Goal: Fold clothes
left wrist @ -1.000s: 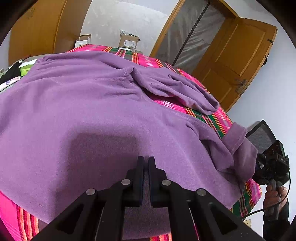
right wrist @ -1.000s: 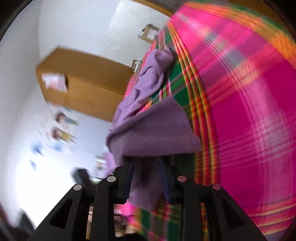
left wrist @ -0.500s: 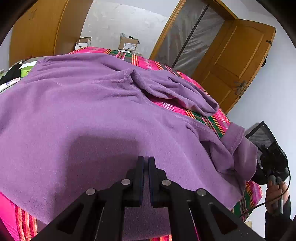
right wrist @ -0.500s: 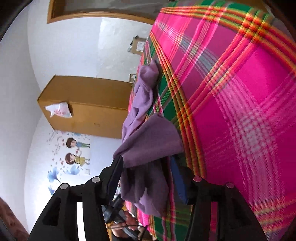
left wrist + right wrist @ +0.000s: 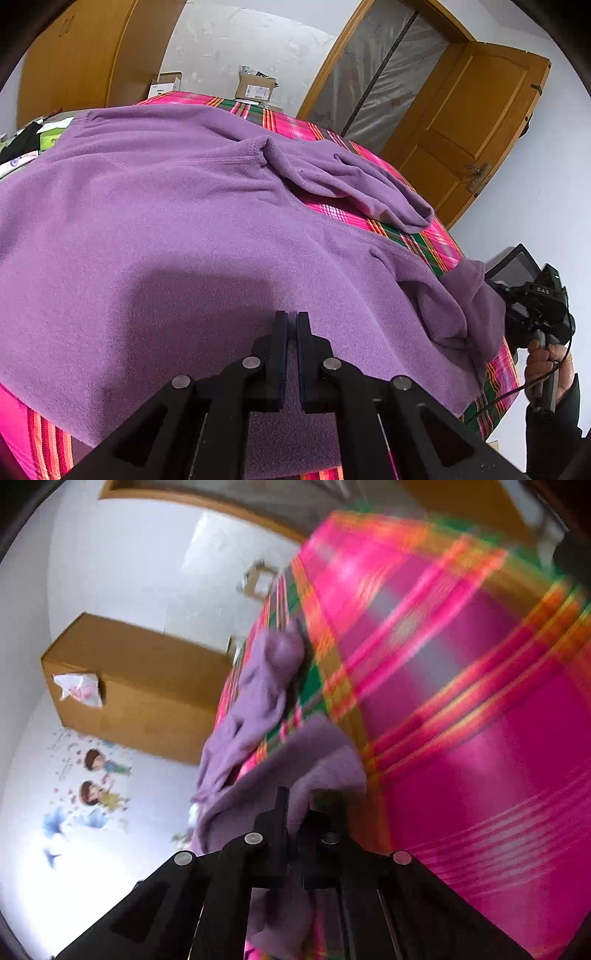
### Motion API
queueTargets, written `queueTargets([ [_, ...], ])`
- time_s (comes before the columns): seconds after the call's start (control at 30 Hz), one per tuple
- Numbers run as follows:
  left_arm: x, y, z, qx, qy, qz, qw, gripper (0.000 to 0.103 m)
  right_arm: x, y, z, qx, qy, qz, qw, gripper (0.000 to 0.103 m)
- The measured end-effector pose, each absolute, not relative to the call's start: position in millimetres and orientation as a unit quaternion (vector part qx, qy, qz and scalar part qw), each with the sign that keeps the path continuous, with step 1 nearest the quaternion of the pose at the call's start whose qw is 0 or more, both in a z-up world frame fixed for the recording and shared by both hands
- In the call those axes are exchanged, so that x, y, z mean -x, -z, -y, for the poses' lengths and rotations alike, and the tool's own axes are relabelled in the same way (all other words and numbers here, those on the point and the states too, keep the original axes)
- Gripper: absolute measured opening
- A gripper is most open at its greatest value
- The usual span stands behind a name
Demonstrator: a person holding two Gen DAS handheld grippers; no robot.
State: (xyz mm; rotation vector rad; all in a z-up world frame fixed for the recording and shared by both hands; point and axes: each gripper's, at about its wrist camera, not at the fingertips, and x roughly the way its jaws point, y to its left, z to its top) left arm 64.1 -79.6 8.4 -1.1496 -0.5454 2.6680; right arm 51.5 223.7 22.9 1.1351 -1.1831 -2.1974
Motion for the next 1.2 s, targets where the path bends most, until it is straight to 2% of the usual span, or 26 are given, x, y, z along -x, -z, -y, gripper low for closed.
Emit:
queueTargets([
  [0.3, -62, -8, 80, 0.387, -0.898, 0.186, 0.099, 0.004, -115, -62, -317, -0.325, 0.869, 0.373, 0.012, 0.003],
  [0.57, -60, -8, 79, 0.393, -0.896, 0.181, 0.1, 0.004, -143, -34, -354, -0.356, 0.858, 0.365, -0.067, 0.006],
  [0.63, -59, -8, 79, 0.394, -0.896, 0.181, 0.101, 0.004, -146, -30, -361, -0.361, 0.855, 0.362, -0.082, 0.008],
  [0.7, -59, -8, 79, 0.395, -0.895, 0.181, 0.1, 0.004, -145, -32, -368, -0.364, 0.86, 0.346, -0.094, 0.015],
  [0.93, -57, -10, 75, 0.401, -0.895, 0.17, 0.094, 0.004, -150, -71, -347, -0.309, 0.92, 0.192, -0.146, 0.03],
  [1.0, -57, -11, 73, 0.404, -0.896, 0.162, 0.089, 0.004, -146, -78, -332, -0.295, 0.935, 0.157, -0.119, 0.038],
  [1.2, -55, -15, 63, 0.413, -0.895, 0.144, 0.086, 0.007, -109, -63, -220, -0.341, 0.934, -0.034, 0.099, 0.039],
])
